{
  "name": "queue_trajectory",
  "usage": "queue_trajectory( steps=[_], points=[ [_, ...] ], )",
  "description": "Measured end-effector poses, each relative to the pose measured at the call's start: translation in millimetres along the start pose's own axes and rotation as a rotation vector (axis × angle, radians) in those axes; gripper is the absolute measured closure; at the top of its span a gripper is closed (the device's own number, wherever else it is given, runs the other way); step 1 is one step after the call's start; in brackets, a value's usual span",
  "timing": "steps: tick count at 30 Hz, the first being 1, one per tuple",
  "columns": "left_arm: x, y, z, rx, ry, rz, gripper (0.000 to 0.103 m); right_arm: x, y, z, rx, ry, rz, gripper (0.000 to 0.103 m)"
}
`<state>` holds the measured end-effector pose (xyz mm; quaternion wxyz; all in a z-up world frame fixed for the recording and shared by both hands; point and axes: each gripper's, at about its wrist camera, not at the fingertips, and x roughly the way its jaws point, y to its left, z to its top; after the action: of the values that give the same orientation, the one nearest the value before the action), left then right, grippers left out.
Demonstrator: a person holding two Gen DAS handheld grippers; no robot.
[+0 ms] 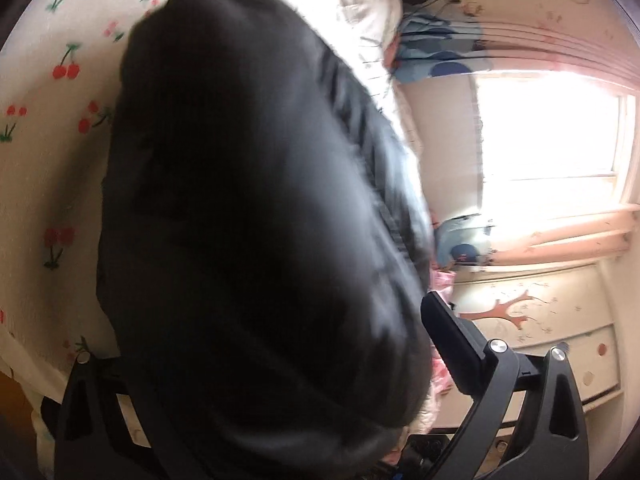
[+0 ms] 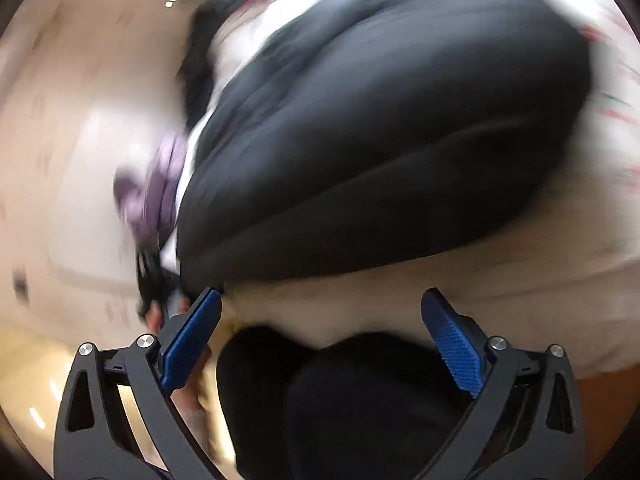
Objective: Fold large clothes
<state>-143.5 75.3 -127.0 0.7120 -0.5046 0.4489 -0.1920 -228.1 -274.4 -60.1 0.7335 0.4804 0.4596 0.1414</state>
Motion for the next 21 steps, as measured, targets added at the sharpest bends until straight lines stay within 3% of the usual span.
queue_trajectory(
  steps=[3, 7, 11, 12, 15, 17, 19, 21],
  points=[
    [2, 3, -7, 0.002, -0.018, 0.017, 0.007, -15, -27, 18, 0.072, -0.047, 0.114, 0.006],
    [-2, -1, -6, -0.029, -0.043, 0.003, 0.007, -17, -38, 37, 0.096, -0.103, 0.135, 0.006],
    [3, -5, -4, -0.031, -0.045, 0.028, 0.007, -20, -39, 45, 0.091, -0.125, 0.264, 0.006],
    [6, -5, -4, -0.030, -0.045, 0.040, 0.007, -20, -35, 45, 0.060, -0.132, 0.252, 0.006],
    [12, -6, -7, -0.016, -0.042, 0.073, 0.007, -5, -32, 53, 0.046, -0.077, 0.092, 0.007],
    [10, -7, -7, -0.040, -0.049, 0.062, 0.008, -8, -22, 56, 0.045, -0.102, 0.098, 0.008],
    [0, -11, -7, -0.060, -0.073, 0.020, 0.021, -24, 6, 53, -0.024, -0.180, 0.122, 0.009],
    [-8, -21, -8, -0.024, -0.092, -0.012, 0.025, -34, 37, 47, -0.138, -0.221, 0.097, 0.009]
  ],
)
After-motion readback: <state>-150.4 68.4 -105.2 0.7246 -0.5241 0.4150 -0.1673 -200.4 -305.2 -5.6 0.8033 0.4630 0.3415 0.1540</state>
